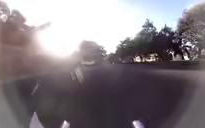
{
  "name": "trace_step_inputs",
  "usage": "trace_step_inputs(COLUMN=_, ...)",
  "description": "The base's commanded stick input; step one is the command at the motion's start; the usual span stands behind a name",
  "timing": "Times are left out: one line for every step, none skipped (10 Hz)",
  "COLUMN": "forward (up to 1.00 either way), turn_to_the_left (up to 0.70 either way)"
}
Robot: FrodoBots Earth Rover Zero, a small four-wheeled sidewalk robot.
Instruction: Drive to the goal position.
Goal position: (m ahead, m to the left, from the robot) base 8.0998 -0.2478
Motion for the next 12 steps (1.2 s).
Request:
trace_step_inputs(forward=0.5, turn_to_the_left=0.0)
trace_step_inputs(forward=0.5, turn_to_the_left=0.0)
trace_step_inputs(forward=0.5, turn_to_the_left=0.0)
trace_step_inputs(forward=0.5, turn_to_the_left=0.0)
trace_step_inputs(forward=0.5, turn_to_the_left=0.0)
trace_step_inputs(forward=0.5, turn_to_the_left=0.0)
trace_step_inputs(forward=0.5, turn_to_the_left=0.0)
trace_step_inputs(forward=0.5, turn_to_the_left=0.0)
trace_step_inputs(forward=0.5, turn_to_the_left=0.0)
trace_step_inputs(forward=0.5, turn_to_the_left=0.0)
trace_step_inputs(forward=0.5, turn_to_the_left=0.0)
trace_step_inputs(forward=0.5, turn_to_the_left=0.0)
